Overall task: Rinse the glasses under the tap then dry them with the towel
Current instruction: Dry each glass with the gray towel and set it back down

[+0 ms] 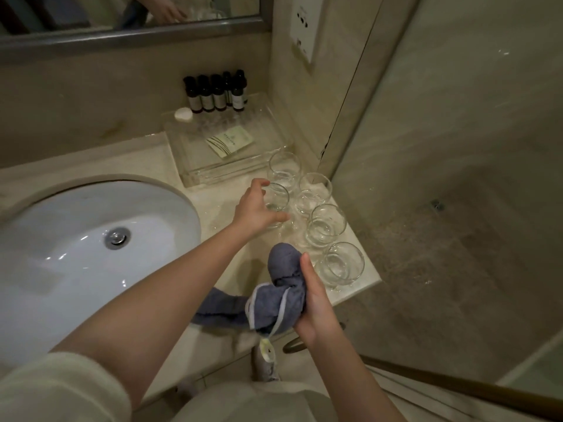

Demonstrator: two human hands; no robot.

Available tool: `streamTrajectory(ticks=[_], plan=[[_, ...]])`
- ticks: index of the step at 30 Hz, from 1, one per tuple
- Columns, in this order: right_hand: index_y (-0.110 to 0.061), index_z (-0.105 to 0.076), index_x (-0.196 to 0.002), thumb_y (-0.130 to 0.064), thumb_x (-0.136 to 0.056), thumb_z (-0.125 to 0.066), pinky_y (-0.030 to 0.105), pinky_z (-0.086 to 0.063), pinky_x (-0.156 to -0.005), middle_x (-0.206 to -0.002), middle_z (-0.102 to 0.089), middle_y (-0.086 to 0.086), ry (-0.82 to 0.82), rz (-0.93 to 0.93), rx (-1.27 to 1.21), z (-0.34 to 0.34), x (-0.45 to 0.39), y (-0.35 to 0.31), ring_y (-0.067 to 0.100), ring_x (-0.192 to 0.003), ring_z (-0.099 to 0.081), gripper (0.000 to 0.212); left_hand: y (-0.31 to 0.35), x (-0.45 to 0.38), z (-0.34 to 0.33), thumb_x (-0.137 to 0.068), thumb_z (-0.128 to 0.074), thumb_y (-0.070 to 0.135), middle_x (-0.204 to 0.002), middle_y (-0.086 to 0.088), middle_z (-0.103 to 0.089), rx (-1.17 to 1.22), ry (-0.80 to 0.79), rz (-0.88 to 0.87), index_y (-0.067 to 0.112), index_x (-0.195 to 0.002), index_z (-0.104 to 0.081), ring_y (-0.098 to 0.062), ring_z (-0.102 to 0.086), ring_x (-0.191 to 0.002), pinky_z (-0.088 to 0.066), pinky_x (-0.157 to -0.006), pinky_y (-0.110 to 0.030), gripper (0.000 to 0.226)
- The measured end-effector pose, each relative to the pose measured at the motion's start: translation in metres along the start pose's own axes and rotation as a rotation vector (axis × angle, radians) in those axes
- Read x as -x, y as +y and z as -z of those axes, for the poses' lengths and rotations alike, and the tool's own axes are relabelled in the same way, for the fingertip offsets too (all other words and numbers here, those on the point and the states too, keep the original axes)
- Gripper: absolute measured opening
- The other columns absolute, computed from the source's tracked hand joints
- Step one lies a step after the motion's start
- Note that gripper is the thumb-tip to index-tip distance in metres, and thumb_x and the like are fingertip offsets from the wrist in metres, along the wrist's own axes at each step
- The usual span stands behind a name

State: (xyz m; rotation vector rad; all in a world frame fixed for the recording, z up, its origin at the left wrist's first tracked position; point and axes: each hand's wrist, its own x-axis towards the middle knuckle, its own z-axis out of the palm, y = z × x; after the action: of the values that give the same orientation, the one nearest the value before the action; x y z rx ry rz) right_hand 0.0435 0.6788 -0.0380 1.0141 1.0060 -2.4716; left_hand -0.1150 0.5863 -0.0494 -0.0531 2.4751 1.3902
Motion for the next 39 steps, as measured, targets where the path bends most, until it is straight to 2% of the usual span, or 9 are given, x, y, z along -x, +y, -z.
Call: streamTrajectory(ticks=[6, 14, 19, 24, 28, 32, 35, 37, 39], plan=[[-0.009, -0.064, -0.111, -0.056, -0.023, -0.096, 0.029, -0.060, -0.077, -0.102, -0.075, 0.008, -0.154, 0.229, 0.033, -0.019, -0.001, -0.018, 0.017, -0.091, -0.072, 0.104, 0.002, 0.031, 0.060, -0.063, -0.092, 0.021, -0.128, 0.001, -0.053, 0.303, 0.179, 0.022, 0.026, -0.136, -0.042, -0.022, -0.055, -0.112, -0.049, -0.093, -0.036, 0.089], [-0.014, -0.064, -0.119, -0.066, -0.043, -0.088, 0.029, -0.050, -0.100, -0.122, -0.068, 0.007, -0.303, 0.483, 0.318, -0.079, 0.004, -0.042, 0.017, -0.115, -0.063, 0.095, 0.022, 0.092, 0.138, -0.047, -0.086, 0.020, -0.114, 0.001, -0.070, 0.761, 0.276, 0.013, 0.024, -0.116, -0.054, -0.016, -0.066, -0.104, -0.048, -0.082, -0.029, 0.076], [-0.030, -0.070, -0.104, -0.071, -0.050, -0.081, 0.019, -0.051, -0.089, -0.109, -0.073, -0.011, -0.354, 0.673, 0.397, -0.116, 0.017, -0.039, 0.010, -0.111, -0.065, 0.068, 0.023, 0.123, 0.146, -0.045, -0.083, 0.021, -0.106, -0.005, -0.073, 0.982, 0.247, -0.021, 0.021, -0.114, -0.062, -0.020, -0.071, -0.096, -0.057, -0.083, -0.036, 0.072], [-0.034, -0.064, -0.112, -0.040, -0.081, -0.073, 0.020, -0.046, -0.099, -0.118, -0.067, -0.014, -0.308, 0.952, 0.551, -0.145, 0.033, -0.021, 0.002, -0.116, -0.060, 0.032, 0.015, 0.143, 0.142, -0.055, -0.081, 0.026, -0.108, 0.004, -0.073, 1.128, 0.202, 0.008, 0.032, -0.111, -0.065, -0.017, -0.071, -0.096, -0.055, -0.085, -0.037, 0.058], [-0.040, -0.057, -0.120, -0.038, -0.088, -0.058, 0.014, -0.038, -0.101, -0.126, -0.060, -0.024, -0.272, 1.149, 0.668, -0.152, 0.035, -0.001, -0.004, -0.123, -0.052, 0.033, 0.018, 0.150, 0.139, -0.060, -0.080, 0.038, -0.110, -0.001, -0.072, 1.182, 0.236, 0.047, 0.028, -0.120, -0.062, -0.017, -0.071, -0.094, -0.058, -0.073, -0.031, 0.063], [-0.052, -0.050, -0.122, -0.055, -0.089, -0.047, 0.006, -0.029, -0.094, -0.123, -0.049, -0.046, -0.248, 1.144, 0.780, -0.160, 0.035, 0.007, -0.014, -0.111, -0.039, 0.033, 0.018, 0.155, 0.144, -0.073, -0.065, 0.040, -0.120, -0.011, -0.069, 1.221, 0.271, 0.120, 0.021, -0.131, -0.057, -0.023, -0.068, -0.104, -0.056, -0.073, -0.033, 0.061], [-0.056, -0.049, -0.124, -0.071, -0.086, -0.041, 0.008, -0.028, -0.099, -0.128, -0.049, -0.040, -0.259, 1.125, 0.795, -0.164, 0.035, 0.011, -0.002, -0.120, -0.034, 0.042, 0.017, 0.161, 0.149, -0.071, -0.068, 0.042, -0.117, -0.011, -0.071, 1.192, 0.291, 0.141, 0.022, -0.126, -0.060, -0.025, -0.068, -0.105, -0.056, -0.065, -0.031, 0.060], [-0.058, -0.053, -0.122, -0.072, -0.085, -0.044, 0.018, -0.033, -0.106, -0.130, -0.053, -0.033, -0.330, 1.053, 0.726, -0.169, 0.037, 0.015, 0.005, -0.131, -0.041, 0.041, 0.015, 0.163, 0.150, -0.060, -0.075, 0.048, -0.114, -0.010, -0.072, 1.121, 0.361, 0.126, 0.021, -0.117, -0.063, -0.024, -0.067, -0.108, -0.056, -0.074, -0.035, 0.063], [-0.053, -0.055, -0.120, -0.065, -0.086, -0.053, 0.015, -0.038, -0.101, -0.124, -0.057, -0.034, -0.378, 0.941, 0.616, -0.173, 0.039, 0.019, -0.001, -0.125, -0.050, 0.037, 0.017, 0.165, 0.154, -0.052, -0.073, 0.055, -0.107, -0.001, -0.073, 0.987, 0.474, 0.072, 0.023, -0.108, -0.067, -0.014, -0.068, -0.104, -0.053, -0.085, -0.035, 0.065]])
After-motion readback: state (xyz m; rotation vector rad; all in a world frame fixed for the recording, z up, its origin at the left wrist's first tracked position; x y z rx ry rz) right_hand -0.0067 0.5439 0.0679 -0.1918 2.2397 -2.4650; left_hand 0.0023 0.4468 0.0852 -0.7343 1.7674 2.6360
